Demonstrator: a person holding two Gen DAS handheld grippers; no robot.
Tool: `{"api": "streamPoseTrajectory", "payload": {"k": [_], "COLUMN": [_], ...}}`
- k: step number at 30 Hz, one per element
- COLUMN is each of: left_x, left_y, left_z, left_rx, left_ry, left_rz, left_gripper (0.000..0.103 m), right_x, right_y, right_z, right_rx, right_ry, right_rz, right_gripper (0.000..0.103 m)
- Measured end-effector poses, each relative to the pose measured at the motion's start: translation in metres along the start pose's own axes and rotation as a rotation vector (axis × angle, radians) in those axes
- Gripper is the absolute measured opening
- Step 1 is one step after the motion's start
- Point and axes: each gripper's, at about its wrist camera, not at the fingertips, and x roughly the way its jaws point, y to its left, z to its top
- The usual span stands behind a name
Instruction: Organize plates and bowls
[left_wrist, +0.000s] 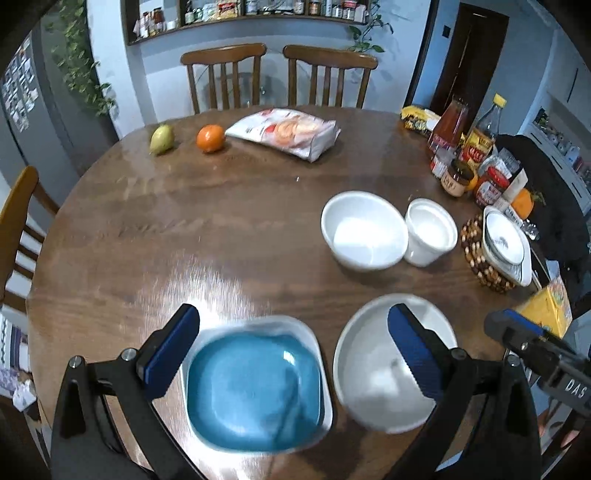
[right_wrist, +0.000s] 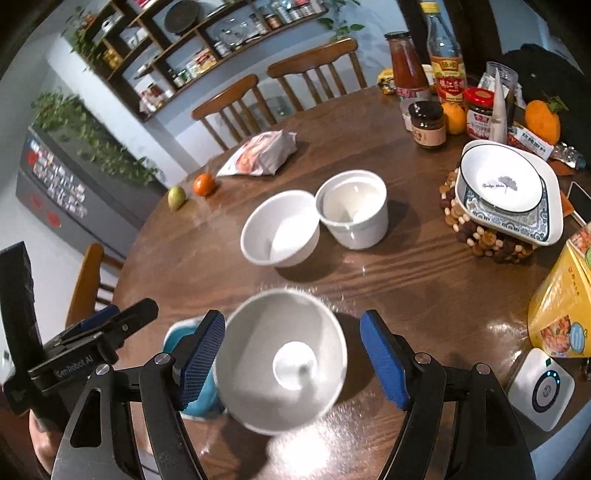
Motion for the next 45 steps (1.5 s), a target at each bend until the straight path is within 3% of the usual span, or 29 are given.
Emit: {"api": "streamPoseTrajectory", "payload": {"k": [13,19,30,42,45], "left_x": [0.027,0.07,0.13,0.165,0.17], "left_y": [-0.012,-0.005,-0.001,-0.007,-0.009], "left_z": [0.072,0.082,0.081,0.072,0.07], "left_rx": [0.088,0.093,0.105,0.084,0.089], "left_ry": [-0.036,0.033,0.145,0.222,0.233], "left_rz": [-0.046,-0.05,-0.103,-0.155,-0.163], "left_gripper": [0.102,0.102,0.101,0.091,0.08], "right_x": [0.021,0.049,0.098,0.129,0.135], "right_y": [0.019,0.013,-0.01,-0.021,-0.021], "right_z": [0.051,0.063,0.051,0.046,0.048], "right_rx": [0.057,0.119,0.274,0.337,0.336], "right_ry": [-0.037,-0.013,0.058,0.09,0.098], "right_rz": [-0.062,-0.082,-0.036,-0.034,-0.032], "right_gripper": [0.077,0.077,0.076,0.057,0.05]}}
